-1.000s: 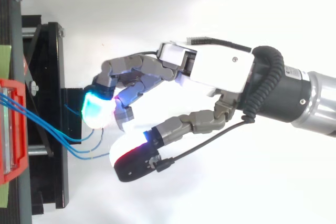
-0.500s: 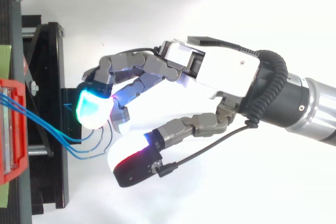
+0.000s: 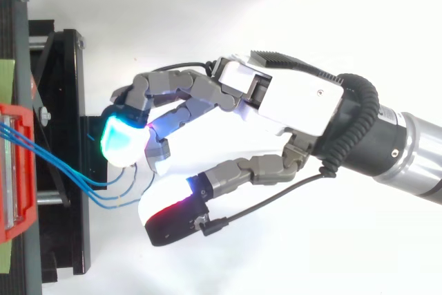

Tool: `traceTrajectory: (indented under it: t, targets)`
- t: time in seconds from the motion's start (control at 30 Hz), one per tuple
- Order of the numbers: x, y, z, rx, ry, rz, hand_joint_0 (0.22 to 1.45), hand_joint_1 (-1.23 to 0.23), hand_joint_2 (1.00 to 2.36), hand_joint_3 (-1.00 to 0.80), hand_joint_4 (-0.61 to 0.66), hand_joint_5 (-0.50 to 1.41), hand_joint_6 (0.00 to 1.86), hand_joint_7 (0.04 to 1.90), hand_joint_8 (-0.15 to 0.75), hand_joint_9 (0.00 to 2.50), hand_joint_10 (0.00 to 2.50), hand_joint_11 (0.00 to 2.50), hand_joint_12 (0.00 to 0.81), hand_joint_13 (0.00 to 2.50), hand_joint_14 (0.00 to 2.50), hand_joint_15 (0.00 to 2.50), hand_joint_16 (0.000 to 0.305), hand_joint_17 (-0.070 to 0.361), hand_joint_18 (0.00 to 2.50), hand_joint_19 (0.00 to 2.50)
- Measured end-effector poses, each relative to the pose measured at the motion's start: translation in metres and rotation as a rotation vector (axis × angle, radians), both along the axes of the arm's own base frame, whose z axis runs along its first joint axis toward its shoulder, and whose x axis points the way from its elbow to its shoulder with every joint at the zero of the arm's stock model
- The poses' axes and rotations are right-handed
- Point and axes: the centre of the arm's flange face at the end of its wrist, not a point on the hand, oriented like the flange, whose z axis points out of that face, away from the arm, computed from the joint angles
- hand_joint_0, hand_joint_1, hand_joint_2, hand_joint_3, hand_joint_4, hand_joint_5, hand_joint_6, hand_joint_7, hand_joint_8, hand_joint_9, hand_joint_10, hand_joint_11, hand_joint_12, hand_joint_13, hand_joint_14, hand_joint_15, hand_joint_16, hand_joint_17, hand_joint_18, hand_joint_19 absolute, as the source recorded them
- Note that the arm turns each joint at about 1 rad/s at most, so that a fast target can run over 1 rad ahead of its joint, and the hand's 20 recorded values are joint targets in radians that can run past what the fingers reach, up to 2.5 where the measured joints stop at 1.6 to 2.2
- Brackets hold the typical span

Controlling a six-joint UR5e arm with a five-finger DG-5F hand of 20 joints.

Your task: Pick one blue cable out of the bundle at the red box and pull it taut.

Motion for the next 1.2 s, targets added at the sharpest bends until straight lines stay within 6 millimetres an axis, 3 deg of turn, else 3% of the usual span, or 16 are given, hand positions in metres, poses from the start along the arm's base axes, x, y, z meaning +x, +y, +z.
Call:
traceTrajectory:
  t: [0.33, 1.2]
  targets:
    - [0.008, 0.003, -0.038, -0.001, -0.009, -0.006, 0.53, -0.74, 1.00, -0.50, 0.22, -0.10, 0.50, 1.19, 0.321, 0.93, 0.02, 1.30, 0.436, 0.50, 0.01, 0.25, 0.062, 0.140, 0.46, 0.32]
    - [0.012, 0.019, -0.045, -0.115, -0.005, -0.030, 0.52, -0.75, 1.00, -0.50, 0.22, -0.10, 0.50, 1.22, 0.323, 0.92, 0.02, 1.30, 0.440, 0.51, 0.01, 0.26, 0.063, 0.141, 0.47, 0.32]
